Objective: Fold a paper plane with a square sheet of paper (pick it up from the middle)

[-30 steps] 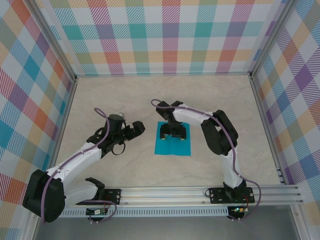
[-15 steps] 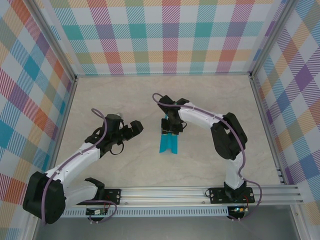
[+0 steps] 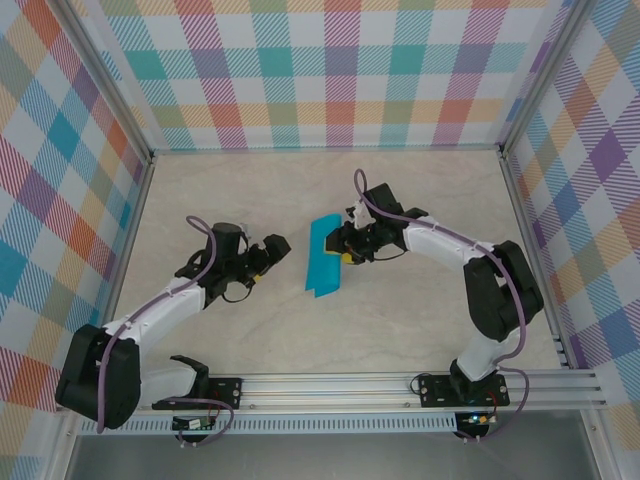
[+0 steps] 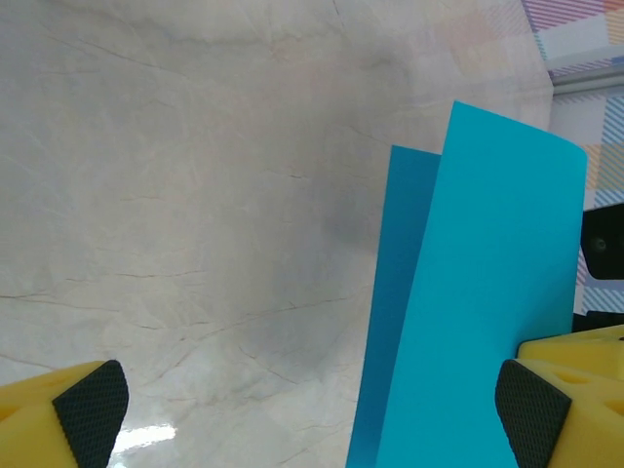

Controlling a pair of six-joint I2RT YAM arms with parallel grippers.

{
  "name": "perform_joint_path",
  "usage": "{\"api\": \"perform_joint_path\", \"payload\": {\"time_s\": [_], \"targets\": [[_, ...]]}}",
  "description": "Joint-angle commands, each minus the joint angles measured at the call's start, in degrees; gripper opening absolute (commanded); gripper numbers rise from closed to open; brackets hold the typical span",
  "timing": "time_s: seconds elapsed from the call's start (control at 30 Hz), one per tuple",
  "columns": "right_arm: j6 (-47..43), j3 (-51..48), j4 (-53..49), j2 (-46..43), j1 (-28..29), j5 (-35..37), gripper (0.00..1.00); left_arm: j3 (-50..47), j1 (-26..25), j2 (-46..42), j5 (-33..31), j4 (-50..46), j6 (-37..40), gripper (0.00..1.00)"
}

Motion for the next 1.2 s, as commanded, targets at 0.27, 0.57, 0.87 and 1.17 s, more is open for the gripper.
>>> {"api": "perform_joint_path", "payload": {"time_s": [0.27, 0.57, 0.87, 1.17], "targets": [[-3.07, -3.36, -0.16, 8.69, -1.47, 0.77, 0.49, 0.26, -1.91, 6.11, 4.84, 6.60, -3.73, 0.94], [-7.45, -1.05, -8.64, 5.83, -2.00, 6.68, 0.70, 4.50, -6.49, 13.59, 5.16, 8.23, -3.60, 0.89], [-8.07, -4.39, -9.96, 1.84, -4.62, 7.66, 0.78, 7.89, -10.85, 19.64, 5.84, 10.43, -4.22, 0.87], [-8.27, -7.96, -7.71, 1.53, -6.16, 5.04, 0.77, 10.53, -14.22, 24.59, 7.76, 14.24, -5.32, 0.80]]}}
